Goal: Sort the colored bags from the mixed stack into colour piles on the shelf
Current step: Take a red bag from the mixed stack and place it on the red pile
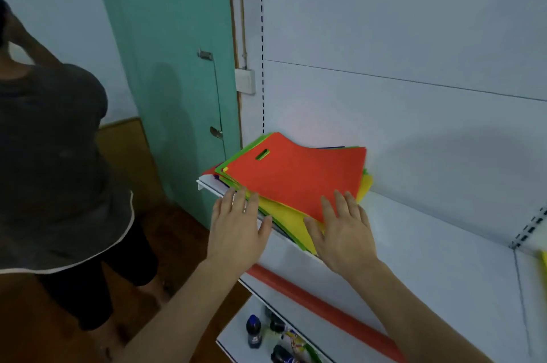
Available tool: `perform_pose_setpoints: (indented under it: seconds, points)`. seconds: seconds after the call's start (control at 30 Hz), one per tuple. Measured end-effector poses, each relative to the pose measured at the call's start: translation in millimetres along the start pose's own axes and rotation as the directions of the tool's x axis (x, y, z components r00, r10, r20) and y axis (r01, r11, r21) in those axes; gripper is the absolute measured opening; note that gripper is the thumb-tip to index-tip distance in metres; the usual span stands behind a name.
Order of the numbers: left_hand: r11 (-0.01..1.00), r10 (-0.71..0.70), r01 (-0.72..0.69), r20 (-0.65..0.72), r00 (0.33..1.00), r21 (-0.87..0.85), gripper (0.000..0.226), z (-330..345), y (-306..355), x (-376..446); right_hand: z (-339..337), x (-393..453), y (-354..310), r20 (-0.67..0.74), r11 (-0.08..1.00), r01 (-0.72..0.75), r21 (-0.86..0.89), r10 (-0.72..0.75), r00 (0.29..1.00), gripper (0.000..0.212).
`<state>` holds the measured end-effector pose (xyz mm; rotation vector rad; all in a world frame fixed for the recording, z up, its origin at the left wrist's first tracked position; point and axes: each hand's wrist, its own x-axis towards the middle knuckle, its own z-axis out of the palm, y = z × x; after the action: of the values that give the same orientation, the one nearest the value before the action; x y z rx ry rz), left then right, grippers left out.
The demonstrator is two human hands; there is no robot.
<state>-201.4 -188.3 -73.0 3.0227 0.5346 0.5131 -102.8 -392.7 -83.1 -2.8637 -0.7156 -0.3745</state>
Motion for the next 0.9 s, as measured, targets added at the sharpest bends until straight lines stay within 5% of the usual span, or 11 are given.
perform_pose_setpoints:
  seconds: [0.33,0.67,0.9]
  points:
    - [0.996,0.085,-0.085,0.015,0.996,-0.003,0.07,27,-32,114,36,99,-18,0.104,0.99,-0.13,-0.054,0.135,0.985,0.079]
    - [0.951,0.274,-0.286,0.11,0.956,0.117,0.078,57,-42,138,40,82,-33,0.119,0.947,-0.299,-0.119,0.312,0.942,0.073]
    - [0.896,0.442,-0.44,0.022,0.897,-0.065,0.064,66,-43,143,35,60,-42,0.04,0.897,-0.413,-0.155,0.423,0.905,0.056]
